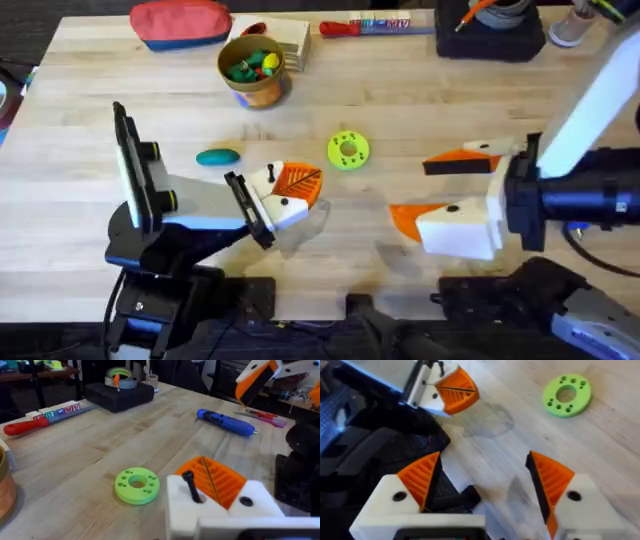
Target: Pick up the gripper from the table and insert it into the empty holder that is missing its gripper. Then pick up a screw, insert it into the mounting hole, and use the screwdriver to tighten it. Finally, clean up the table by picking up the vegetable and placing it into the bucket.
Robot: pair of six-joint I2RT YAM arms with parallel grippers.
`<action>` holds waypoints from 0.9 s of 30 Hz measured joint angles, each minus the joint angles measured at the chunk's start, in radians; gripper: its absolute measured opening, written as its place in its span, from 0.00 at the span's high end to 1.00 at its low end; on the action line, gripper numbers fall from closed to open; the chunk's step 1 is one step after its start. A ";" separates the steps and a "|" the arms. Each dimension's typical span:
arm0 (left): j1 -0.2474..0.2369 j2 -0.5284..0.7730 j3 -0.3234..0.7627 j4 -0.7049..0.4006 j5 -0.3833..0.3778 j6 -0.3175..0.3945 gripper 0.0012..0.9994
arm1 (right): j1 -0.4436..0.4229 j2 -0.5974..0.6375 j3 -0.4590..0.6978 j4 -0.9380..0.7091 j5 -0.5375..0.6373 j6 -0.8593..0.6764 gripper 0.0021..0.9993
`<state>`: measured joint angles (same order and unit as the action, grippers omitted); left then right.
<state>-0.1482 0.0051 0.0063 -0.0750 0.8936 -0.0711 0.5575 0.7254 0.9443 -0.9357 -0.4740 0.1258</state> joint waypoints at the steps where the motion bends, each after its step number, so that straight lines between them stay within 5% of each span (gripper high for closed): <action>1: 0.000 0.000 0.000 0.000 0.000 0.000 1.00 | 0.000 0.000 0.000 -0.006 0.024 0.000 0.01; 6: 0.000 0.000 0.000 0.000 0.000 0.000 1.00 | -0.025 0.000 0.000 -0.039 0.189 0.026 0.01; 12: 0.000 0.000 0.000 0.000 0.000 0.000 1.00 | -0.186 0.010 0.000 -0.066 0.330 0.036 0.01; 20: 0.000 0.000 0.000 0.000 0.000 0.000 1.00 | -0.637 0.115 0.000 -0.034 0.454 -0.008 0.01; 27: 0.000 0.000 0.000 0.000 0.000 0.000 1.00 | -1.001 0.371 0.000 0.045 0.484 -0.155 0.01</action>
<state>-0.1482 0.0055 0.0063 -0.0750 0.8936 -0.0711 -0.4438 1.0959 0.9443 -0.8909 0.0103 -0.0291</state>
